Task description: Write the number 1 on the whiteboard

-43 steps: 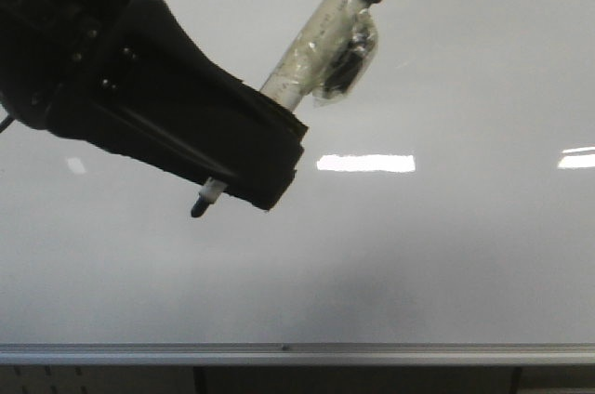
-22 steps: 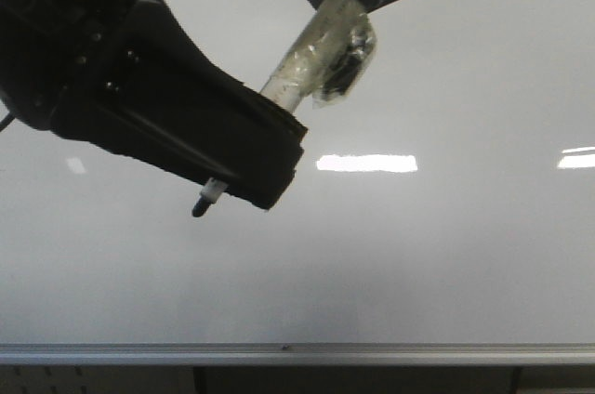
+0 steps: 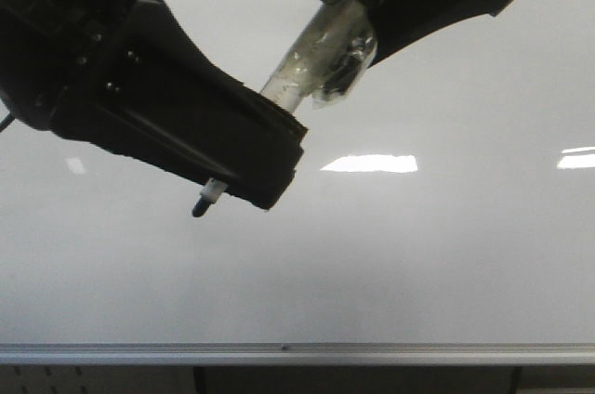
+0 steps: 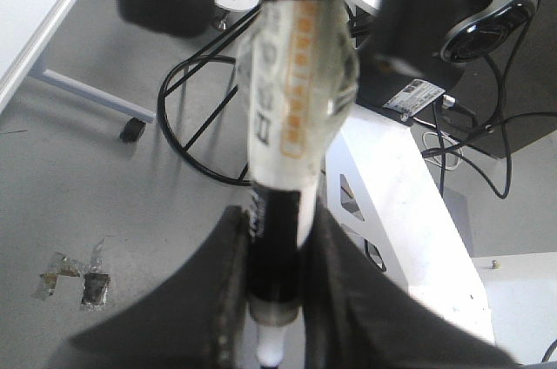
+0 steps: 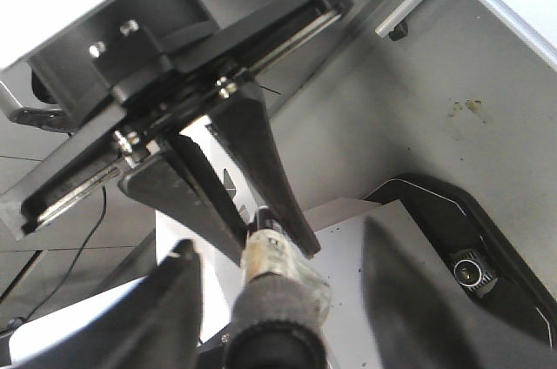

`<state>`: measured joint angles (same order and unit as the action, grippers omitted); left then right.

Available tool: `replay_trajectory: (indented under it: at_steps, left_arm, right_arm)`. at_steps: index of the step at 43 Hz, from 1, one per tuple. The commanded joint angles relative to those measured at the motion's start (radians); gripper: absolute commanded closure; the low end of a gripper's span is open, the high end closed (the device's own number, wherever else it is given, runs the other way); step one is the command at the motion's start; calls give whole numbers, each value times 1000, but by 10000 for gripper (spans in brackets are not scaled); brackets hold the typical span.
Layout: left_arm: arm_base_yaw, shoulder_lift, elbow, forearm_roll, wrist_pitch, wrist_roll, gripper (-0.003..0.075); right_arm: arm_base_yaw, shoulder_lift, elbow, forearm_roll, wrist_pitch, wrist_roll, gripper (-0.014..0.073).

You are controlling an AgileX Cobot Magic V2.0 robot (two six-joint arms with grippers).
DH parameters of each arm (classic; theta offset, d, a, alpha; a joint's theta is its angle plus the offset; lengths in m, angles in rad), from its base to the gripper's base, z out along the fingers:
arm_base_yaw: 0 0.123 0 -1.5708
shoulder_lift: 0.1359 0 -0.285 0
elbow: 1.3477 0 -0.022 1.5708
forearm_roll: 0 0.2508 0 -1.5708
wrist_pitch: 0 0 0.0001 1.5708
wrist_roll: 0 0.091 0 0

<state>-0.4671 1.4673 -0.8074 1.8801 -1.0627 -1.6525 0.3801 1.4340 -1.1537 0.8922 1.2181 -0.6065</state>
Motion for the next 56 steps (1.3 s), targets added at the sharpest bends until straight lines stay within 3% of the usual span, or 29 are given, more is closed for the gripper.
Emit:
replay_trajectory:
  at_steps: [1, 11, 19, 23, 30, 34, 43, 47, 50, 56]
  left_arm:
    - [-7, -29, -30, -35, -18, 3, 741]
    - [-7, -29, -30, -35, 21, 3, 741]
    - [-7, -29, -30, -35, 29, 3, 714]
    - [-7, -29, -30, -35, 26, 3, 580]
    - [-7, -29, -30, -35, 30, 3, 196]
    - [-7, -29, -30, -35, 30, 3, 111]
    - [-7, -38, -30, -35, 34, 3, 113]
    - [5, -38, -30, -35, 34, 3, 152]
    - [18, -38, -30, -35, 29, 3, 218]
    - [49, -38, -30, -35, 25, 3, 447]
  right_arm:
    - [0, -29, -33, 45, 116, -3, 326]
    - [0, -29, -33, 44, 116, -3, 718]
    - [0, -29, -33, 43, 116, -14, 703]
    - [0, -29, -33, 43, 115, -15, 703]
    - [0, -29, -33, 43, 91, -15, 703]
    - [0, -31, -33, 38, 43, -15, 703]
    - [-35, -81, -33, -18, -118, -14, 703]
    - [-90, -159, -18, -36, -225, -13, 703]
    - [-134, -231, 11, -41, -318, -13, 703]
    - [-213, -390, 119, -71, -512, -14, 703]
